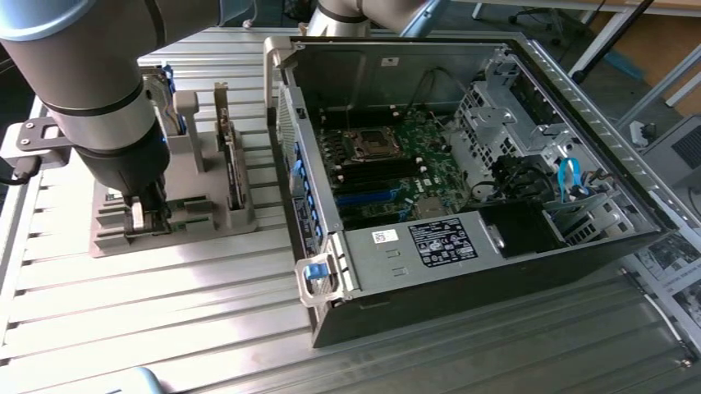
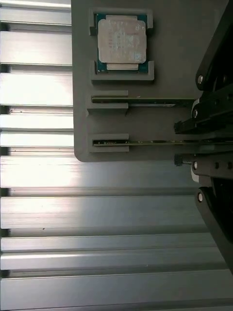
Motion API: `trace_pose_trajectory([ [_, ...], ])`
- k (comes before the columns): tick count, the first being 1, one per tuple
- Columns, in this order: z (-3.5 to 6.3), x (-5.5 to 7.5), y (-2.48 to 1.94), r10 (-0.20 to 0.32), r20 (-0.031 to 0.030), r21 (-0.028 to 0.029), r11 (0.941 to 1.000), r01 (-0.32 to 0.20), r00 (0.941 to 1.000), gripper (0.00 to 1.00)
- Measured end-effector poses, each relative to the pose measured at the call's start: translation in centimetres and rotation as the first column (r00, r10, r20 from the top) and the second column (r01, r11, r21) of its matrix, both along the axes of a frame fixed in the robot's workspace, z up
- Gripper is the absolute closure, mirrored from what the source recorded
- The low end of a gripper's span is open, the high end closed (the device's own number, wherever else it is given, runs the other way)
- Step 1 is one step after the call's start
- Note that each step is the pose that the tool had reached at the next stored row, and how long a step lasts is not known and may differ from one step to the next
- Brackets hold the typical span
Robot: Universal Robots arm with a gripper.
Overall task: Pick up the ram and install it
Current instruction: 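Pick up the ram and move it above insertion slot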
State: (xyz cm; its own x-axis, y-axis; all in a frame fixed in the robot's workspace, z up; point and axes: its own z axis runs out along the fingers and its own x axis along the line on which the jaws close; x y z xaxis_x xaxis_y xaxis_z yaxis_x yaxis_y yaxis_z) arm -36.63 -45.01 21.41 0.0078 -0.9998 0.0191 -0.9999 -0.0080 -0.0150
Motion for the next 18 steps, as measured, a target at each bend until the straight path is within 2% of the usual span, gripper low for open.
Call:
trace_pose_trajectory([
  [18, -0.58, -0.05, -0.12, 0.0, -0.0001, 0.0001, 1.0, 0.0, 1.0, 0.7],
])
